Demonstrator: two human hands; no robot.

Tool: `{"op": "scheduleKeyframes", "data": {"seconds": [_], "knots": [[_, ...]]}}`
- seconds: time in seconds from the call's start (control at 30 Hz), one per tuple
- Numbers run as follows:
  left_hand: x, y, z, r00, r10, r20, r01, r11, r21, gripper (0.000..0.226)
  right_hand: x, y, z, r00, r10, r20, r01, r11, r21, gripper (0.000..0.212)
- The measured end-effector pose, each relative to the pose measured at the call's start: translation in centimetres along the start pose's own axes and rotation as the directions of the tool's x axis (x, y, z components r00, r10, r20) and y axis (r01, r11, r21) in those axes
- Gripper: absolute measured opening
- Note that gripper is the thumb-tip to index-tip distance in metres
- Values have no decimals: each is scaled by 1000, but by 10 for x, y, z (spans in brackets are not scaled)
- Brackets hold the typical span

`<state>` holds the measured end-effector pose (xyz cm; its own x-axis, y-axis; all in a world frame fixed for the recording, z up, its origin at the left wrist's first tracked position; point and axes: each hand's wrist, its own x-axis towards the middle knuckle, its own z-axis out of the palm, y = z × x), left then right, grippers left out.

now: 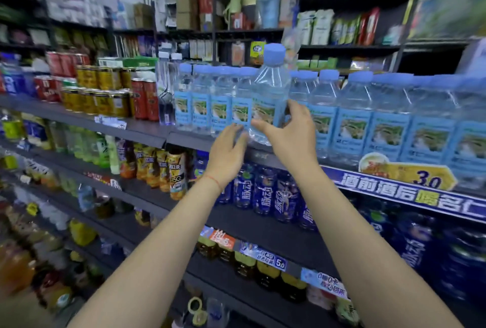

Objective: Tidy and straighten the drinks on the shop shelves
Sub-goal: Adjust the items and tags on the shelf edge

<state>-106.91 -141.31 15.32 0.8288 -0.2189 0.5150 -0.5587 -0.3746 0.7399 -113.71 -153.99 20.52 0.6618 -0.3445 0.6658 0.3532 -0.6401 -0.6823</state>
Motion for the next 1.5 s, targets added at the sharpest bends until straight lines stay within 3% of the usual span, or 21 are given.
{"op": "scheduleKeyframes", "data": {"seconds": [0.07, 0.17, 0.43, 0.63, 0.93, 1.0, 1.07, 1.17, 1.3, 1.5], "knots": [[2, -24, 16, 996, 92, 23, -95, 950, 297, 54, 11, 16, 1, 999, 28, -17, -29, 998, -50, 53], [0, -39, 23, 987, 157, 31, -155, 888, 434, 63, 20, 36, 11, 998, 57, 6, -56, 992, -115, 60], [0, -47, 25, 986, 162, 28, -155, 862, 482, 63, 35, 43, 41, 990, 141, 25, -135, 975, -176, 74], [-1, -48, 26, 983, 182, 25, -172, 864, 474, 62, 24, 42, 44, 999, 53, -8, -53, 959, -277, 80], [-3, -35, -1, 984, 126, 125, -164, 919, 360, 60, -22, 38, 50, 974, -180, -140, 124, 934, -335, 47], [-13, -39, -22, 988, 117, 105, -145, 936, 320, 56, -39, 32, 58, 965, -218, -149, 174, 949, -261, 39], [-28, -52, -48, 995, 72, 72, -90, 955, 282, 51, -56, 23, 75, 981, -193, -34, 189, 976, -109, 29], [-53, -84, -97, 996, -86, 17, 83, 985, 154, 27, -82, 6, 113, 964, -110, 243, 110, 994, 15, 23], [-85, -148, -175, 967, -253, -27, 254, 959, 123, 17, -113, -19, 192, 879, -44, 474, 13, 998, 69, 28], [-131, -262, -303, 877, -466, -121, 470, 883, 11, 20, -158, -63, 347, 727, 25, 686, -102, 992, 72, 20]]}}
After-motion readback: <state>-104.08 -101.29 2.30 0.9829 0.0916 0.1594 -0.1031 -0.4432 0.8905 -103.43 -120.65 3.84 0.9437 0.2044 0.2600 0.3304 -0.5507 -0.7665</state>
